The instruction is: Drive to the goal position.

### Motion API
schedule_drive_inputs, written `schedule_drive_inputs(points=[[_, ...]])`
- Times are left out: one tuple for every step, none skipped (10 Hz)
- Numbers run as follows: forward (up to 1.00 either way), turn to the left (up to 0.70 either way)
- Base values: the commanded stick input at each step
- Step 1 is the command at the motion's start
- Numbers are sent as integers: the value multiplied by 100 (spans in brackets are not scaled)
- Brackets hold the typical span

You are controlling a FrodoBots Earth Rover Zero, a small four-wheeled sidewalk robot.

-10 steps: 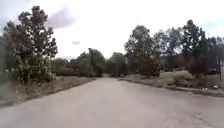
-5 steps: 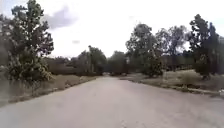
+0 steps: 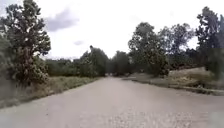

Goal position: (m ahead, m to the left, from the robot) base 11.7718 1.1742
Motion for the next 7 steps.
schedule_drive_inputs(points=[[100, 21], [100, 13], [100, 5], [100, 1], [100, 1], [100, 1], [100, 1]])
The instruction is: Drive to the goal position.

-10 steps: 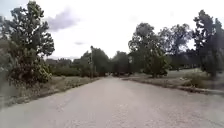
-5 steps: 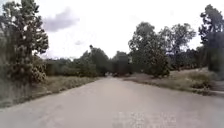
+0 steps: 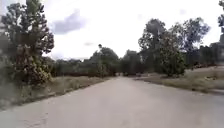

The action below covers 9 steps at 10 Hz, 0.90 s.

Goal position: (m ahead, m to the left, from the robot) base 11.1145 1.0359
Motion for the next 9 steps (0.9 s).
schedule_drive_inputs(points=[[100, 1], [100, 1], [100, 1], [100, 1], [100, 1], [100, 1], [100, 1], [100, 1], [100, 1]])
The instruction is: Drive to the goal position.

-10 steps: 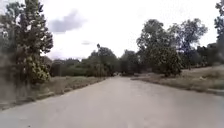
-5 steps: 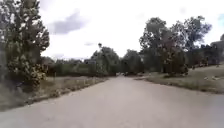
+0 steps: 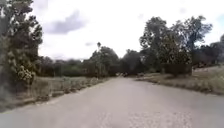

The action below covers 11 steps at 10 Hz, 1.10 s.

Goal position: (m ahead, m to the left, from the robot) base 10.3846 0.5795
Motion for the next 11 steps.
schedule_drive_inputs(points=[[100, 1], [100, 1], [100, 1], [100, 1], [100, 1], [100, 1], [100, 1], [100, 1], [100, 1], [100, -10], [100, -1]])
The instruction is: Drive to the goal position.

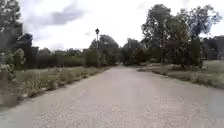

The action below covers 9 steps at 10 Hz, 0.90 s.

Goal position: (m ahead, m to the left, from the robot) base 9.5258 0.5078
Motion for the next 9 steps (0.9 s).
schedule_drive_inputs(points=[[100, 1], [100, 1], [100, 1], [100, 1], [100, 1], [100, 1], [100, 1], [100, 1], [100, 1]])
